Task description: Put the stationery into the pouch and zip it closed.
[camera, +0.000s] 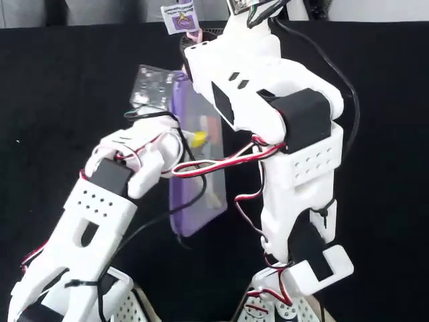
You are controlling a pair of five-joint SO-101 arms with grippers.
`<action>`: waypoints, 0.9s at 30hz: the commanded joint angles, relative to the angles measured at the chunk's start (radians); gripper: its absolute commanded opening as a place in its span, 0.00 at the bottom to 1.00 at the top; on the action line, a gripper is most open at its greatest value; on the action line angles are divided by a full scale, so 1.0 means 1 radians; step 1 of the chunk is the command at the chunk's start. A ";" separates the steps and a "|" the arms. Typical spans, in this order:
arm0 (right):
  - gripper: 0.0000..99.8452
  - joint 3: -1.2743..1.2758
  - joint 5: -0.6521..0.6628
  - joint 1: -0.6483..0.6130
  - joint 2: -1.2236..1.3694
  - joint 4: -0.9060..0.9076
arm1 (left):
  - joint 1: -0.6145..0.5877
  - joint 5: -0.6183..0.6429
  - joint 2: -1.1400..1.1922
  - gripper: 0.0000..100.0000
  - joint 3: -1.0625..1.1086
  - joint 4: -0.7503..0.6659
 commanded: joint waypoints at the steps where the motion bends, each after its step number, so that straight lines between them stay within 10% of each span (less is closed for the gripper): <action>1: 0.01 -0.051 0.009 -0.008 -0.093 0.005 | -0.071 -0.017 0.002 0.14 -0.054 -0.017; 11: 0.01 -0.053 0.009 0.048 -0.097 -0.006 | -0.079 -0.094 -0.084 0.03 -0.050 -0.015; 27: 0.01 -0.001 0.002 0.276 -0.093 -0.160 | 0.085 -0.394 -1.023 0.03 0.102 0.172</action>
